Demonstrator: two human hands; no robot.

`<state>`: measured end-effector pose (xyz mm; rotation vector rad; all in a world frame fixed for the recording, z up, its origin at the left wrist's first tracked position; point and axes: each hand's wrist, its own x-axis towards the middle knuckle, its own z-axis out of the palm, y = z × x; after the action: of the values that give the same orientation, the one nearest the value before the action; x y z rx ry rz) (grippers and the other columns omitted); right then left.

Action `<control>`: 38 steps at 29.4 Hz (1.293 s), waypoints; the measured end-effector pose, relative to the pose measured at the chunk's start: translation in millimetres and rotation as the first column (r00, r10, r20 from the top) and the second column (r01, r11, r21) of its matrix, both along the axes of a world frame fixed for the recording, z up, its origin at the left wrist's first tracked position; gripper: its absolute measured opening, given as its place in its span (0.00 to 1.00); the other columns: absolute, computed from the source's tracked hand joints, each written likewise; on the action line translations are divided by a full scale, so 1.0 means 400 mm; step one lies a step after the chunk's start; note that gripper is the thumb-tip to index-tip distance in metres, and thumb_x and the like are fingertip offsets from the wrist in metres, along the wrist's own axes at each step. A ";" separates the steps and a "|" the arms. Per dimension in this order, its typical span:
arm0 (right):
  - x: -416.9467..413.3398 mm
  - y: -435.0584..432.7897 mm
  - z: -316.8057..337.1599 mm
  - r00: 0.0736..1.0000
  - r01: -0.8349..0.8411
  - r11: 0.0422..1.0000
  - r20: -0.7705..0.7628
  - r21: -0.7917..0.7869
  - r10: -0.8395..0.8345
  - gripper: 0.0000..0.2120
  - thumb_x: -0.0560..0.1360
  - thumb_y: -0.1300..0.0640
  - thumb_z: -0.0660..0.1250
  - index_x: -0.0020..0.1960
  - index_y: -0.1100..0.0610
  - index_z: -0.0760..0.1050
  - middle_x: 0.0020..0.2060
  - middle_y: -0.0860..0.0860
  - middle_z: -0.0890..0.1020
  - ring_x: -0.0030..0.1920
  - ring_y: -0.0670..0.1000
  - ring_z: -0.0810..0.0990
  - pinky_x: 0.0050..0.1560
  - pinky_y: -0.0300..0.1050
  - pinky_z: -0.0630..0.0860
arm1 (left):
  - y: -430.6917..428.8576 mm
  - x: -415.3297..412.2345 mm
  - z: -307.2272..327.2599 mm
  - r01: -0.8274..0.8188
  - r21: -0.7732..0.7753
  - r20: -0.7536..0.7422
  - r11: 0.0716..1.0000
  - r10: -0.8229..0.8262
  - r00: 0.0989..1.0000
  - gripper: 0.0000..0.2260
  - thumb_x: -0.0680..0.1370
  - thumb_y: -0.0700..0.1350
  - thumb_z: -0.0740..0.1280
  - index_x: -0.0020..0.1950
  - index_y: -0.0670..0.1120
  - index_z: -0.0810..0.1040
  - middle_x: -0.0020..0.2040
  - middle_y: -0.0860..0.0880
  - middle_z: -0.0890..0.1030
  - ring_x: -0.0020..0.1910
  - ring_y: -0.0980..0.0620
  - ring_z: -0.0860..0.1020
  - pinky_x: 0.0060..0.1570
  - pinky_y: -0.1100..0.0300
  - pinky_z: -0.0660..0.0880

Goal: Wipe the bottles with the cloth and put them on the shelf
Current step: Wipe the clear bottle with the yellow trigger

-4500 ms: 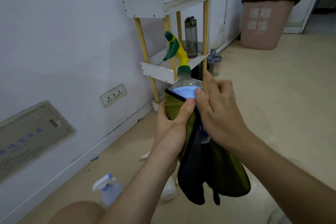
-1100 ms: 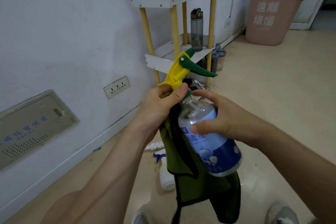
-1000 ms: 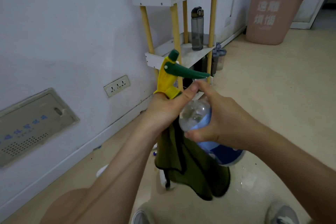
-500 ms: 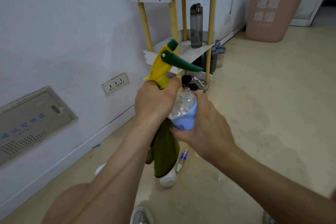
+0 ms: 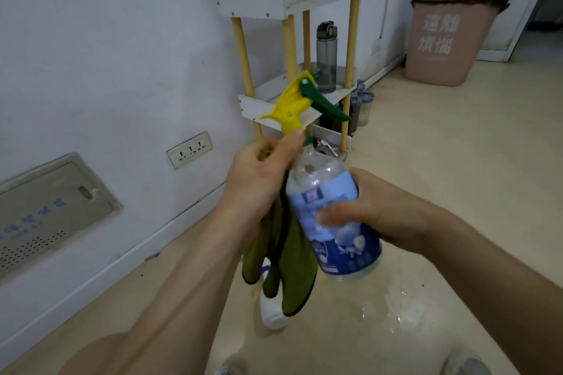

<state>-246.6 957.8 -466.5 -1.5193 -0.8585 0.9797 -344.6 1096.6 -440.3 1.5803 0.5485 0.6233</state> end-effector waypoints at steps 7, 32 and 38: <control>-0.008 -0.018 0.011 0.989 0.137 0.990 0.044 0.034 -0.139 0.35 0.55 0.54 0.77 0.62 0.47 0.74 0.48 0.53 0.85 0.45 0.56 0.86 0.42 0.49 0.82 | 0.064 -0.053 0.037 0.207 -0.574 0.386 0.792 0.039 0.921 0.14 0.70 0.33 0.55 0.51 0.41 0.74 0.42 0.43 0.79 0.42 0.44 0.80 0.48 0.49 0.81; -0.124 0.000 0.016 0.736 0.121 0.984 0.677 -0.134 0.002 0.43 0.53 0.38 0.71 0.67 0.40 0.62 0.52 0.44 0.76 0.50 0.49 0.78 0.51 0.55 0.79 | 0.053 -0.067 0.021 -0.012 0.194 -0.063 0.981 0.025 0.998 0.21 0.65 0.67 0.66 0.38 0.49 0.82 0.34 0.55 0.83 0.34 0.59 0.81 0.39 0.60 0.76; -0.124 0.001 0.031 0.789 0.079 0.975 0.610 -0.209 0.067 0.43 0.60 0.45 0.76 0.70 0.40 0.58 0.53 0.44 0.77 0.49 0.47 0.79 0.50 0.51 0.80 | 0.042 -0.065 0.016 -0.244 0.576 0.077 0.781 0.245 0.966 0.22 0.79 0.60 0.57 0.29 0.51 0.63 0.23 0.59 0.70 0.25 0.61 0.67 0.27 0.67 0.62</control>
<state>-296.2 958.0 -454.2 -2.0922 -1.2253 0.5749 -370.8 1113.6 -434.1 2.1045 0.6039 1.0639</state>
